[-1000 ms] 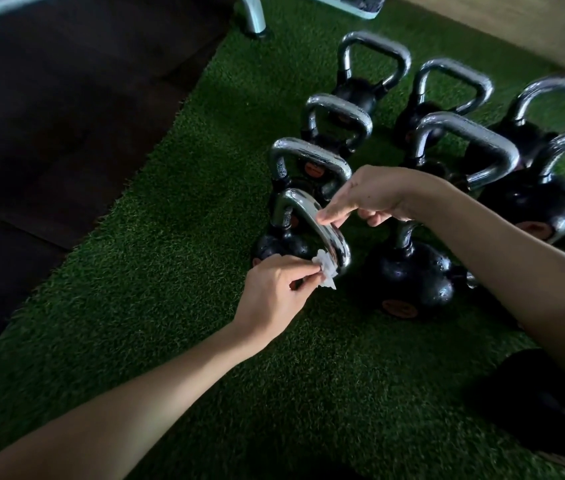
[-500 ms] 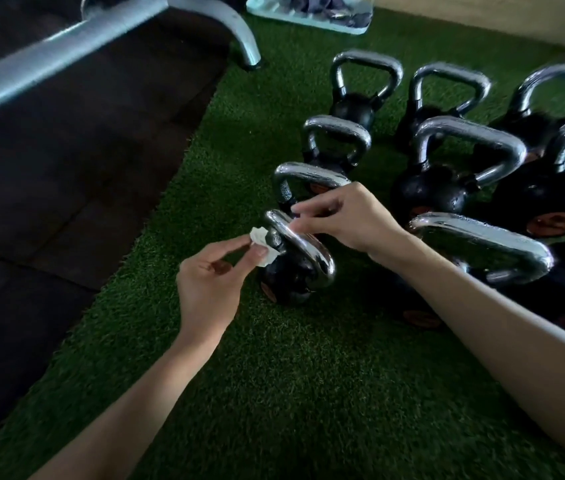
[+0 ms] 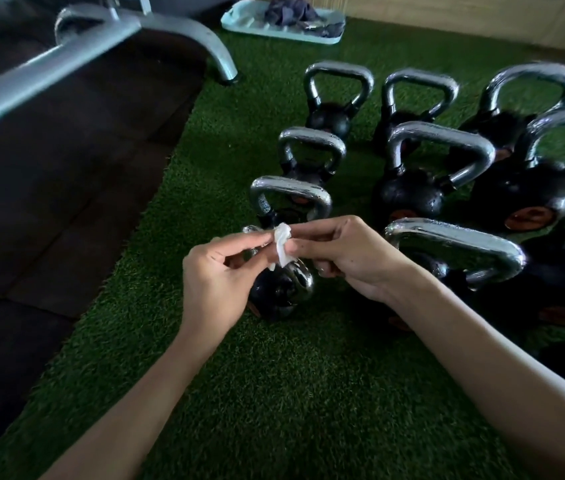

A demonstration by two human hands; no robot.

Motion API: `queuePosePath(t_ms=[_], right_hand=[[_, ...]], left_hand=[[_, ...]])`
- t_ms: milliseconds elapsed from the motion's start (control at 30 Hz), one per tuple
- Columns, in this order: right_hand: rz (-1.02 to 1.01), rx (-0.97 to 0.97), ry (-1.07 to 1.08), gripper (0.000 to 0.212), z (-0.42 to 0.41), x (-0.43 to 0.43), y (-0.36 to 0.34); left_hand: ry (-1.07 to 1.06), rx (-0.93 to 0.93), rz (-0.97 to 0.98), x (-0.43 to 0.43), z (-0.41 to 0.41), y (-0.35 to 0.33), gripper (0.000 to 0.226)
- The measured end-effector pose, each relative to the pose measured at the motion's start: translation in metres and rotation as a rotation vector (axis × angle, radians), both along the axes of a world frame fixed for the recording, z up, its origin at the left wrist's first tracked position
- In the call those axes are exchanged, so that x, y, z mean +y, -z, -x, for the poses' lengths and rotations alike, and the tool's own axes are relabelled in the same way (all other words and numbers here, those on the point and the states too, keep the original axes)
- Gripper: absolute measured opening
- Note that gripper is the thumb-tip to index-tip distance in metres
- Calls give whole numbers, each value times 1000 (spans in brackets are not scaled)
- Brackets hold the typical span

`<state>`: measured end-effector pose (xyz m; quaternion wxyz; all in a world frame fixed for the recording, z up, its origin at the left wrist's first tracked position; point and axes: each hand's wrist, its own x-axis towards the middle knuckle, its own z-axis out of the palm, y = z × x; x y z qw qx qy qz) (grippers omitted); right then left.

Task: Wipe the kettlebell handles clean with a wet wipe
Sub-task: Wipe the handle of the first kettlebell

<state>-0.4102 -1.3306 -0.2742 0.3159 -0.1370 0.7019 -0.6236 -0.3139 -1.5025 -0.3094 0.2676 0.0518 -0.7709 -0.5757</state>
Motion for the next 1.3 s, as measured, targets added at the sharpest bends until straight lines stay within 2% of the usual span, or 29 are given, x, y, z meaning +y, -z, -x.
queuePosePath(t_ms=[67,167,267,367,433,500,700,800,900,1000,1067,1133,1300], right_hand=[[7,-30,77,33,1,0,3],[4,15,201,21,3,8,1],[-104,157,349,22,8,24,7],[-225,225,307,20,6,28,17],[-249,225,253,19,1,23,22],[-256,230,237,18,-2,20,24],[-252,199,110,17,-12,14,16],[-298,326,88,26,-24,3,16],[-297,414,53,16,-38,-11,21],[-276,359,-12,14,-42,-24,23],[-250,363,55,18,-31,-31,30],[-261,441,116,20,-16,-42,41],[-321,624,12,16,-5,-71,77]], left_hand=[[-7,33,95,-2,1,-4,27],[-85,-124,47,-7,0,-4,32],[-216,-370,-154,-5,-2,2,40],[-252,-597,-450,6,2,2,51],[-252,-687,-608,13,10,0,39],[-255,-698,-678,16,16,-3,26],[-257,-654,-673,10,8,-3,11],[-232,-673,-701,-2,-3,-1,14],[-179,-694,-667,-18,-21,1,20],[-139,-703,-623,-34,-35,3,20],[-116,-716,-609,-44,-40,4,14],[-115,-728,-605,-50,-43,5,10],[-61,-733,-553,-59,-49,6,15]])
